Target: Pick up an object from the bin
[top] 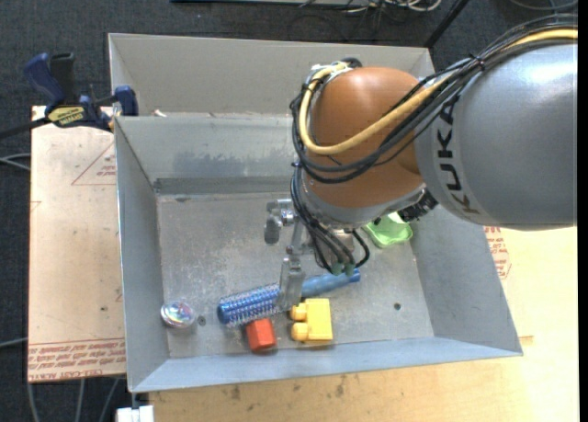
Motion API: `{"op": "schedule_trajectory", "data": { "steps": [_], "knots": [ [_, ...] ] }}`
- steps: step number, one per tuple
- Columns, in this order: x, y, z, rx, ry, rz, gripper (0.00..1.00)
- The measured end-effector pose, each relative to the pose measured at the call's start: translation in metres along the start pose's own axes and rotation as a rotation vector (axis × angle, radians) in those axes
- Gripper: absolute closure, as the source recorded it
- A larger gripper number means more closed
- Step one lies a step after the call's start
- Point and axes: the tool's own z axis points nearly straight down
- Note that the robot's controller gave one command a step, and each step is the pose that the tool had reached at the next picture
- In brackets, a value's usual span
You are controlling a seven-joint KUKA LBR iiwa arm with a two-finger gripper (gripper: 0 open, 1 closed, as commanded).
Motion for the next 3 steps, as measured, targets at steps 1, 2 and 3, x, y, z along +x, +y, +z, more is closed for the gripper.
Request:
{"op": "schedule_trajectory", "data": {
  "steps": [1, 2, 3],
  "knots": [
    [0.013, -0.034, 0.123, 0.002, 0.008, -0.153, 0.00],
    [-0.001, 0.003, 0.167, -0.001, 0.000, -0.195, 0.00],
    [-0.001, 0.001, 0.165, 0.000, -0.001, -0.190, 1.00]
  ]
}}
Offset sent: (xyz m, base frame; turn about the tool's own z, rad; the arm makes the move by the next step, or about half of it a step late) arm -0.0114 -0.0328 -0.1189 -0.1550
